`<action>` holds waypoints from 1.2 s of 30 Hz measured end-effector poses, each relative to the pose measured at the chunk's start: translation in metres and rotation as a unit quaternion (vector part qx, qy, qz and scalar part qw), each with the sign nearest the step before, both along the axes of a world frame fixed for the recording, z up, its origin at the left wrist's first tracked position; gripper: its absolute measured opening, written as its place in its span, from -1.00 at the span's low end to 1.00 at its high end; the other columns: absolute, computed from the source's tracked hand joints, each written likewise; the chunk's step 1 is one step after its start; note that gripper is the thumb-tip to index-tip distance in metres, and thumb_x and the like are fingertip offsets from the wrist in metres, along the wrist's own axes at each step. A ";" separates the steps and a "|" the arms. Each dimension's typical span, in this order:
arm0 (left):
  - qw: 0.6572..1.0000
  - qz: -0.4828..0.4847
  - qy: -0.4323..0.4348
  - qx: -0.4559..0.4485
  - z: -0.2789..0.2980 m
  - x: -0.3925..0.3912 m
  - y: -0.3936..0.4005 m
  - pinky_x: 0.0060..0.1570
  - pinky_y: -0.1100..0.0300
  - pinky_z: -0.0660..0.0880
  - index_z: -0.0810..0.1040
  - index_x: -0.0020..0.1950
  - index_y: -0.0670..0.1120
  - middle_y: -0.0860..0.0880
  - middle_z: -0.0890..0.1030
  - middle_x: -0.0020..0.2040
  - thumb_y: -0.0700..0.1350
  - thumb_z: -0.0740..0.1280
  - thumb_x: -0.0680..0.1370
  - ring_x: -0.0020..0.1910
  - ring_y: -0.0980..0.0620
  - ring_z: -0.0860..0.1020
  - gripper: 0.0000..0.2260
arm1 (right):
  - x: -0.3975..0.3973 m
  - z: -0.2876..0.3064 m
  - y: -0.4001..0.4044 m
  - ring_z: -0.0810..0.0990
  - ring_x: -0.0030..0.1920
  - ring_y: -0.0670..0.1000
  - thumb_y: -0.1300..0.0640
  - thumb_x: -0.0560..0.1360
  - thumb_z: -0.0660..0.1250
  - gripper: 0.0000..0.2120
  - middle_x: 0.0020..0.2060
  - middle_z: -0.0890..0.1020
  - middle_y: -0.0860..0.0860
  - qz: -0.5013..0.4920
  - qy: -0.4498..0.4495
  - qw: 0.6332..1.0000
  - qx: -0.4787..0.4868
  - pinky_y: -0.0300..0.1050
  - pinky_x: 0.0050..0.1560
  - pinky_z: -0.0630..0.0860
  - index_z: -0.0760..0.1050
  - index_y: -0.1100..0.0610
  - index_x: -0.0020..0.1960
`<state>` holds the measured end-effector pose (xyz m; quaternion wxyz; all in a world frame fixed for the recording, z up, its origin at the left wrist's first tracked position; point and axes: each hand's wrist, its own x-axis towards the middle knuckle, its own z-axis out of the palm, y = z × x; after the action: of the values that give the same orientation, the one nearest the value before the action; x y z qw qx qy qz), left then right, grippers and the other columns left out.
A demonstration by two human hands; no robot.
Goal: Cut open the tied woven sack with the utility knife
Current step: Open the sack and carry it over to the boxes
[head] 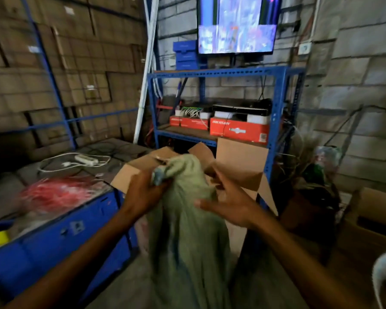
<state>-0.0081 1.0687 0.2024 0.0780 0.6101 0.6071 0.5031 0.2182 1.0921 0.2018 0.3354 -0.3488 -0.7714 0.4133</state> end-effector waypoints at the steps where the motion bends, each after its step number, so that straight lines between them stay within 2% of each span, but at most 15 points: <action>1: 0.994 0.024 -0.104 -0.034 0.002 -0.003 -0.001 -0.13 0.14 0.51 0.61 -0.06 -0.20 -0.16 0.67 -0.14 -0.01 0.42 0.39 -0.18 -0.15 0.61 -0.72 | 0.001 -0.013 -0.006 0.17 0.43 -0.12 -0.14 0.23 0.52 0.06 0.42 0.17 -0.22 0.011 -0.035 0.999 0.035 -0.22 0.34 0.30 -0.11 -0.17 0.48; 3: 0.932 -0.032 -0.335 -0.135 0.012 0.003 -0.017 -0.19 0.14 0.56 0.59 0.01 -0.20 -0.19 0.68 -0.09 -0.14 0.35 0.49 -0.21 -0.07 0.63 -0.83 | -0.004 -0.038 -0.019 -0.04 0.49 -0.13 -0.19 0.14 0.55 0.23 0.50 -0.09 -0.23 0.039 -0.061 0.993 0.096 -0.05 0.47 0.12 -0.32 -0.23 0.44; 5: 0.884 -0.089 -0.395 -0.233 0.005 0.013 -0.031 -0.40 0.24 0.54 0.54 -0.09 -0.19 -0.12 0.63 -0.25 -0.17 0.19 0.58 -0.36 0.03 0.62 -0.83 | -0.014 -0.054 -0.027 0.07 0.50 -0.08 -0.04 0.19 0.55 0.13 0.52 0.04 -0.12 0.039 0.014 0.995 0.086 -0.07 0.46 0.19 -0.19 -0.19 0.47; 8: 0.907 -0.031 -0.294 -0.299 -0.017 0.021 -0.038 -0.35 0.40 0.46 0.49 -0.11 -0.09 -0.04 0.52 -0.11 -0.21 0.15 0.61 -0.35 0.18 0.58 -0.83 | -0.013 -0.051 -0.022 0.37 0.37 -0.06 0.22 0.33 0.43 -0.24 0.37 0.39 -0.09 -0.019 0.106 0.989 0.104 -0.18 0.32 0.40 0.17 -0.13 0.41; 10: 0.952 0.044 -0.197 -0.231 -0.020 0.013 -0.039 -0.15 0.23 0.43 0.47 -0.11 -0.06 -0.08 0.56 0.06 -0.11 0.24 0.58 -0.14 0.06 0.52 -0.92 | -0.009 -0.045 -0.015 0.45 0.31 -0.02 0.20 0.38 0.37 -0.36 0.28 0.49 -0.09 -0.047 0.060 0.984 0.163 -0.23 0.19 0.44 0.24 -0.14 0.37; 12: 0.977 -0.002 -0.142 -0.156 -0.015 0.013 -0.046 -0.10 0.18 0.48 0.46 0.14 -0.01 -0.07 0.60 0.11 0.10 0.27 0.51 -0.08 0.08 0.54 -0.72 | -0.014 -0.040 -0.011 0.48 0.28 0.00 0.13 0.39 0.38 -0.37 0.27 0.53 -0.04 -0.055 0.004 0.980 0.191 -0.22 0.15 0.41 0.24 -0.14 0.38; 14: 0.985 -0.049 -0.088 -0.142 -0.011 0.023 -0.056 -0.14 0.43 0.44 0.36 0.28 0.09 0.13 0.55 0.07 0.15 0.31 0.46 -0.03 0.20 0.52 -0.57 | -0.030 -0.033 -0.013 0.46 0.27 -0.06 0.04 0.41 0.39 -0.35 0.30 0.50 -0.05 -0.013 -0.005 0.985 0.170 -0.19 0.20 0.42 0.18 -0.17 0.40; 17: 0.997 0.054 0.005 -0.063 -0.021 0.012 -0.061 -0.16 0.37 0.48 0.52 0.13 -0.03 0.06 0.63 -0.03 0.10 0.39 0.44 -0.06 0.09 0.59 -0.66 | -0.052 -0.033 -0.013 0.32 0.39 -0.04 -0.07 0.32 0.47 -0.13 0.42 0.32 -0.02 0.051 -0.019 0.990 0.133 -0.02 0.36 0.36 0.03 -0.12 0.46; 20: 0.972 0.151 -0.167 -0.073 -0.022 -0.037 -0.074 -0.23 0.16 0.52 0.58 -0.01 -0.13 -0.11 0.66 -0.10 -0.05 0.40 0.47 -0.15 -0.05 0.60 -0.82 | -0.062 -0.047 -0.018 -0.01 0.51 -0.01 -0.38 0.19 0.38 0.07 0.53 0.01 -0.05 0.064 -0.139 0.963 0.220 0.14 0.49 0.08 -0.20 -0.19 0.47; 23: 0.904 0.109 -0.405 -0.082 -0.020 -0.072 -0.103 -0.21 0.17 0.59 0.57 0.03 -0.25 -0.16 0.70 -0.13 -0.10 0.26 0.56 -0.17 -0.13 0.66 -0.77 | -0.072 -0.062 -0.035 -0.40 0.47 -0.04 -0.47 0.12 0.31 0.18 0.48 -0.37 -0.04 0.051 -0.215 0.935 0.278 0.15 0.49 -0.28 -0.42 -0.22 0.41; 26: 0.861 0.056 -0.478 -0.165 -0.033 -0.072 -0.135 -0.35 0.14 0.51 0.45 0.15 -0.25 -0.13 0.53 -0.13 -0.26 0.02 0.63 -0.29 -0.04 0.47 -0.76 | -0.104 -0.062 -0.055 -0.29 0.50 -0.05 -0.25 0.12 0.48 0.23 0.52 -0.24 -0.05 0.067 -0.112 0.961 0.242 0.03 0.49 -0.16 -0.36 -0.18 0.44; 28: 0.882 0.067 -0.408 -0.226 -0.046 -0.072 -0.150 -0.37 0.25 0.50 0.45 -0.11 -0.18 -0.07 0.46 -0.19 -0.36 0.03 0.61 -0.27 0.02 0.42 -0.75 | -0.126 -0.058 -0.065 -0.01 0.50 -0.07 0.05 0.19 0.49 0.08 0.51 0.08 -0.04 0.090 -0.023 0.975 0.202 -0.06 0.47 0.08 -0.15 -0.17 0.47; 31: 0.918 0.145 -0.322 -0.182 -0.041 -0.114 -0.178 -0.21 0.16 0.46 0.48 -0.34 -0.12 -0.17 0.51 -0.26 -0.32 0.15 0.59 -0.20 -0.09 0.47 -0.67 | -0.157 -0.047 -0.074 0.20 0.42 -0.08 0.17 0.20 0.33 -0.12 0.43 0.30 0.04 0.100 -0.021 0.976 0.195 -0.09 0.45 0.20 0.05 -0.14 0.44; 33: 0.930 0.179 -0.312 -0.071 -0.027 -0.143 -0.202 -0.08 0.17 0.49 0.61 -0.06 -0.09 -0.20 0.59 -0.01 -0.12 0.25 0.57 -0.03 -0.08 0.53 -0.85 | -0.182 -0.040 -0.077 0.29 0.42 0.02 0.15 0.21 0.33 -0.17 0.40 0.37 0.08 0.097 -0.037 0.971 0.216 0.05 0.42 0.30 0.13 -0.09 0.44; 36: 0.991 0.115 -0.059 -0.046 -0.017 -0.164 -0.250 0.33 0.18 0.34 0.28 0.44 -0.06 0.00 0.43 0.37 0.10 0.47 0.34 0.36 0.10 0.39 -0.26 | -0.234 -0.020 -0.111 0.41 0.31 -0.17 0.17 0.26 0.43 -0.19 0.33 0.46 -0.04 0.149 -0.011 0.966 0.211 -0.20 0.32 0.39 0.15 -0.22 0.38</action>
<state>-0.1726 0.8184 0.1853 0.0831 0.5014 0.6903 0.5150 -0.0159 0.9815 0.1814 0.3272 -0.1555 -0.8882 0.2826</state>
